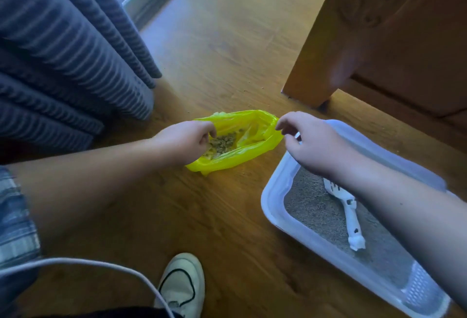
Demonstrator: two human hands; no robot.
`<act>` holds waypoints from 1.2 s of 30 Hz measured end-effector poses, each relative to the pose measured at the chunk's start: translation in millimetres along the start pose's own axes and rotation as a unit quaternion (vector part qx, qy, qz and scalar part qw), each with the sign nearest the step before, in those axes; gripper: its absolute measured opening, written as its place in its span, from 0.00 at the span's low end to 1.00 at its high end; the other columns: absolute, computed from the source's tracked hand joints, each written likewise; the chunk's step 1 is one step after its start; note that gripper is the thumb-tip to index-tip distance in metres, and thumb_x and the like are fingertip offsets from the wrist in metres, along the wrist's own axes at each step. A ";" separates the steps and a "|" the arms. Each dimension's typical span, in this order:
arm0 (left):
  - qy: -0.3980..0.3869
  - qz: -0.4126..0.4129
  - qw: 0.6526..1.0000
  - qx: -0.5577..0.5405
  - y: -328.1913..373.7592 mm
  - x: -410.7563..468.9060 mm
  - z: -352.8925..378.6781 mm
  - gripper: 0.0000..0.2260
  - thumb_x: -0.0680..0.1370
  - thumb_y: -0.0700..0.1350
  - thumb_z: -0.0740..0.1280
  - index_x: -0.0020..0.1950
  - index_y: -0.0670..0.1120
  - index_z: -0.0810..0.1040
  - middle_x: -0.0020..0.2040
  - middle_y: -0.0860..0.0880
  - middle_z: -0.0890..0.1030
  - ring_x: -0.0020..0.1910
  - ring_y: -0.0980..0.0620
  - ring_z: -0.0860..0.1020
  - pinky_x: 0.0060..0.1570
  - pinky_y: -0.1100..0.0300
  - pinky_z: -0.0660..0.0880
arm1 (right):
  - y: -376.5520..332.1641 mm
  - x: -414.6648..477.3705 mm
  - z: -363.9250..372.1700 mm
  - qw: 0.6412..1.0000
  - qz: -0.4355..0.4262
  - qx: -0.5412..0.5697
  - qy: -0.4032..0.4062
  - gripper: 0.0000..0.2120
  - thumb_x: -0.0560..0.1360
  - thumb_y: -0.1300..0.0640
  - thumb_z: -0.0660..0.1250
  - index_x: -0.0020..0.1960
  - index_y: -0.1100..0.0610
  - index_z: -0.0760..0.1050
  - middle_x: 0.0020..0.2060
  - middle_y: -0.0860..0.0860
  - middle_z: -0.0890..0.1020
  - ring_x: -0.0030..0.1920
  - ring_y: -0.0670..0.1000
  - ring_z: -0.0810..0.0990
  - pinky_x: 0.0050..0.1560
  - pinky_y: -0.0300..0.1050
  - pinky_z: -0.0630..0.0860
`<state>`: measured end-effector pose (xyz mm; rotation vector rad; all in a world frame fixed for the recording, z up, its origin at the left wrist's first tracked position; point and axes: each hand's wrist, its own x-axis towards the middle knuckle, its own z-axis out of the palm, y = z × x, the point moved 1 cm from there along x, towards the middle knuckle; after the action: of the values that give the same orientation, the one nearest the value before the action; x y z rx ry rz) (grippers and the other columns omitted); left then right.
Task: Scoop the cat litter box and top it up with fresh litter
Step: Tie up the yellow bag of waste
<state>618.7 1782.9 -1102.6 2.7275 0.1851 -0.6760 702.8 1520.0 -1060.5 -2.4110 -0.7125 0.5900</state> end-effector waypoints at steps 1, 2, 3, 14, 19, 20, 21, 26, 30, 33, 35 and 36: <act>0.011 -0.018 1.000 -0.003 -7.6 -1.5 -0.6 0.14 0.78 0.45 0.57 0.61 0.57 0.74 0.54 0.54 0.80 0.49 0.48 0.79 0.49 0.51 0.78 | -2.6 12.6 4.9 1.000 -0.005 -0.020 0.001 0.14 0.75 0.63 0.61 0.57 0.51 0.77 0.49 0.48 0.79 0.51 0.49 0.77 0.54 0.45 0.73; 0.021 -0.036 0.999 -0.007 -15.2 -2.3 -0.6 0.15 0.78 0.45 0.57 0.62 0.56 0.73 0.55 0.54 0.80 0.50 0.48 0.79 0.49 0.50 0.78 | -3.9 25.3 9.3 0.999 0.000 -0.040 0.000 0.15 0.75 0.63 0.61 0.59 0.52 0.76 0.52 0.51 0.78 0.54 0.51 0.77 0.57 0.46 0.72; 0.029 -0.055 0.998 -0.014 -22.8 -2.8 -0.6 0.15 0.78 0.45 0.57 0.62 0.56 0.73 0.56 0.53 0.79 0.51 0.48 0.79 0.49 0.50 0.78 | -3.4 37.5 13.5 0.998 0.018 -0.056 -0.005 0.16 0.75 0.61 0.62 0.62 0.53 0.75 0.55 0.53 0.77 0.58 0.54 0.76 0.59 0.48 0.72; 0.029 -0.274 0.955 -0.110 -63.7 0.6 17.7 0.29 0.76 0.54 0.69 0.72 0.43 0.65 0.67 0.40 0.71 0.66 0.38 0.72 0.64 0.47 0.71 | 12.2 75.5 64.0 0.963 0.201 -0.153 -0.094 0.24 0.78 0.51 0.64 0.71 0.56 0.64 0.62 0.61 0.76 0.60 0.63 0.76 0.53 0.52 0.73; 0.026 -0.257 0.954 -0.154 -56.4 10.6 12.3 0.14 0.74 0.47 0.67 0.56 0.42 0.77 0.50 0.44 0.81 0.52 0.42 0.80 0.46 0.55 0.75 | 18.6 68.3 59.2 0.956 0.223 -0.163 -0.098 0.19 0.75 0.61 0.62 0.65 0.59 0.68 0.57 0.60 0.79 0.54 0.61 0.78 0.44 0.47 0.72; 0.035 -0.247 0.956 -0.153 -52.9 10.9 11.7 0.07 0.75 0.45 0.66 0.49 0.43 0.77 0.46 0.45 0.80 0.48 0.42 0.79 0.41 0.56 0.72 | 18.4 67.1 58.7 0.957 0.212 -0.170 -0.104 0.17 0.74 0.62 0.62 0.62 0.58 0.70 0.56 0.59 0.80 0.52 0.60 0.77 0.45 0.47 0.73; 0.044 -0.243 0.956 -0.159 -49.1 10.8 10.7 0.04 0.75 0.44 0.65 0.43 0.44 0.75 0.42 0.45 0.79 0.44 0.42 0.78 0.39 0.56 0.70 | 17.2 65.7 58.0 0.959 0.200 -0.171 -0.106 0.15 0.73 0.63 0.62 0.59 0.57 0.72 0.54 0.58 0.80 0.50 0.60 0.76 0.45 0.48 0.75; 0.148 -0.186 0.931 -0.277 -37.1 11.5 -10.3 0.07 0.76 0.44 0.62 0.43 0.43 0.78 0.38 0.46 0.81 0.40 0.43 0.80 0.40 0.50 0.76 | 6.2 58.9 32.2 0.978 0.168 -0.117 -0.027 0.14 0.72 0.65 0.58 0.54 0.53 0.74 0.46 0.53 0.77 0.46 0.57 0.73 0.41 0.47 0.69; 0.268 -0.108 0.877 -0.384 -15.3 7.7 -46.9 0.09 0.78 0.43 0.61 0.39 0.44 0.75 0.30 0.52 0.76 0.29 0.54 0.72 0.32 0.58 0.69 | 6.9 51.8 1.7 0.978 0.155 0.125 0.059 0.08 0.77 0.59 0.61 0.53 0.50 0.73 0.42 0.52 0.80 0.40 0.55 0.81 0.41 0.47 0.75; 0.318 -0.061 0.839 -0.437 7.8 1.9 -63.1 0.10 0.80 0.43 0.60 0.42 0.40 0.74 0.30 0.50 0.73 0.28 0.54 0.70 0.31 0.58 0.67 | 0.9 35.6 -16.2 0.951 0.114 0.277 0.082 0.10 0.77 0.60 0.65 0.57 0.50 0.73 0.49 0.55 0.82 0.45 0.56 0.81 0.42 0.50 0.78; 0.336 -0.020 0.826 -0.452 27.4 -6.2 -66.8 0.11 0.80 0.46 0.61 0.44 0.38 0.74 0.30 0.48 0.72 0.29 0.54 0.70 0.31 0.57 0.68 | -6.3 23.6 -25.6 0.955 0.052 0.264 0.124 0.14 0.74 0.58 0.66 0.58 0.47 0.73 0.51 0.50 0.80 0.50 0.55 0.81 0.49 0.53 0.79; 0.338 0.003 0.826 -0.450 38.5 -11.0 -66.9 0.11 0.80 0.46 0.61 0.45 0.38 0.74 0.30 0.48 0.71 0.28 0.54 0.69 0.30 0.57 0.67 | -12.4 16.6 -28.5 0.954 0.019 0.262 0.145 0.16 0.73 0.58 0.65 0.58 0.46 0.73 0.50 0.48 0.80 0.51 0.53 0.80 0.52 0.52 0.78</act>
<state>645.6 1769.1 -1030.8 1.8922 0.5038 0.3721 726.5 1527.9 -1035.6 -1.9565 -0.3299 0.3685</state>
